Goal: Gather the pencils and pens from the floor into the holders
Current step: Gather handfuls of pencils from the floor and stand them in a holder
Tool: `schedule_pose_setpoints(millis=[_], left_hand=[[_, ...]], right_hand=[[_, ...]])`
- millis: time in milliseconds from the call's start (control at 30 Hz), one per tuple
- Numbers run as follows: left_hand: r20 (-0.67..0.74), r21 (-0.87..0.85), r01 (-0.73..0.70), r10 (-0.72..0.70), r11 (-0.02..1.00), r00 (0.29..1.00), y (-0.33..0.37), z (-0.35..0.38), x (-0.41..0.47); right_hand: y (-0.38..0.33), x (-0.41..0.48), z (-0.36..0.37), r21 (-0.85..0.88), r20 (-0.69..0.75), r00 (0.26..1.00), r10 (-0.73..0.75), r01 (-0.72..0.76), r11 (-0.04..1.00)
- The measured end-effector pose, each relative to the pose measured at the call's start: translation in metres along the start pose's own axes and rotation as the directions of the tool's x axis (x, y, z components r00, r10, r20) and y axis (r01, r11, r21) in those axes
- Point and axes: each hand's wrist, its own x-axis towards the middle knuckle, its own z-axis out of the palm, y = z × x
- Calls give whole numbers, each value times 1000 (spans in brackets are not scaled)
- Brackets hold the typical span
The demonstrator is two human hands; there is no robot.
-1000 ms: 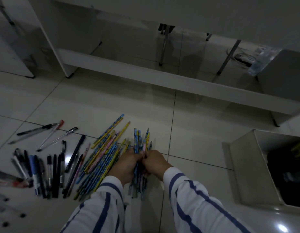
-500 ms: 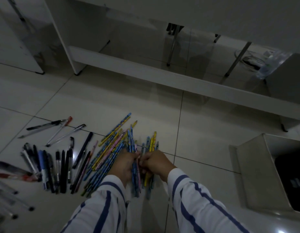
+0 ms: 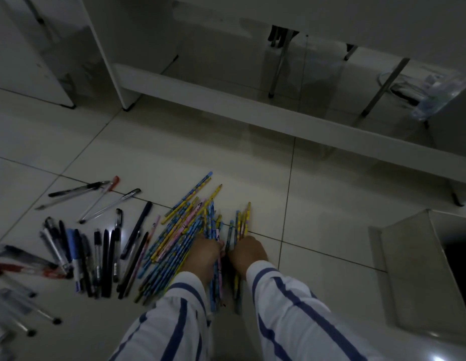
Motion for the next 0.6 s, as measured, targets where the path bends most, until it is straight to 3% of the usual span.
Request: schedule_pose_setpoints(millis=[167,333,467,600], left_hand=[[28,-67,12,-10,998,1000,-2,-3,-5],[54,-115,53,-47,992,997,2,-6,-10],[128,-93,75,-62,993,990,10,2,-17],[203,-38,22,-14,999,979,16,21,-26]], right_hand=[[5,2,3,-114,-1,999,-46,46,992],[17,-5,-13,19,61,990,-128,127,992],[19,-23,-40,327,133,964,-228,175,929],[15,-33,-58,204,260,921,-291,242,949]])
